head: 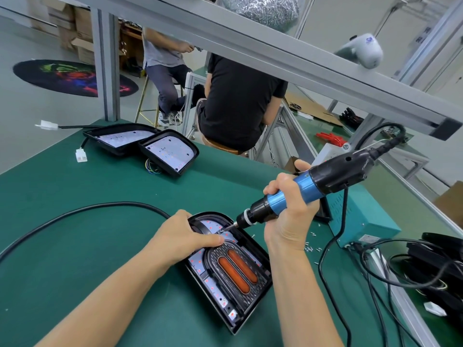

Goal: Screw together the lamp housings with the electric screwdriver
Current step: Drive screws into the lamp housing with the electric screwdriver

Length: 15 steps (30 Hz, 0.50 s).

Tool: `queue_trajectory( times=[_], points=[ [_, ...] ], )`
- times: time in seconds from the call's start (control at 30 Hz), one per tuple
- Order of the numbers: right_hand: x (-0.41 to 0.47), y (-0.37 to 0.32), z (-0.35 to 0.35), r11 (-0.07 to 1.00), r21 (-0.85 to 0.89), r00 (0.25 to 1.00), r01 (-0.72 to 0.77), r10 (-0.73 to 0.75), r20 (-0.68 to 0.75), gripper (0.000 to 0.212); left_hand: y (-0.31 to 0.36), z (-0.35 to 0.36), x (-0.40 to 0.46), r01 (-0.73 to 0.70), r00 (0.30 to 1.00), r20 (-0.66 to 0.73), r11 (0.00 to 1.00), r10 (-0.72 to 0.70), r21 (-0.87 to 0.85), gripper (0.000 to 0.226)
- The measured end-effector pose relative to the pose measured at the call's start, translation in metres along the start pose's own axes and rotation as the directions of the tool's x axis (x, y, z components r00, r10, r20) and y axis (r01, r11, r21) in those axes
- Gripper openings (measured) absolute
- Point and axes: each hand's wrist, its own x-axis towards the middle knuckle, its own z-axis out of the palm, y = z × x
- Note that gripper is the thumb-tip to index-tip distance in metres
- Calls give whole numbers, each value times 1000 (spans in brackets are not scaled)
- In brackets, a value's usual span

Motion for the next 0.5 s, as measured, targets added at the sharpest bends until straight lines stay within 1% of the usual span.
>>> queue_trajectory(
  times=[0.07,0.33,0.5],
  points=[
    [0,0,0,1000,-5,1000,-7,7,13,32,0,1,0,-3,1000,-4,1000,3,-3,58],
    [2,4,3,999,34,1000,-29,30,-6,33,-1,1,0,-1,1000,-8,1000,1,0,57],
    [1,2,4,1000,-16,1000,-9,10,25,33,-1,1,0,-3,1000,-9,1000,2,-6,57]
  ],
)
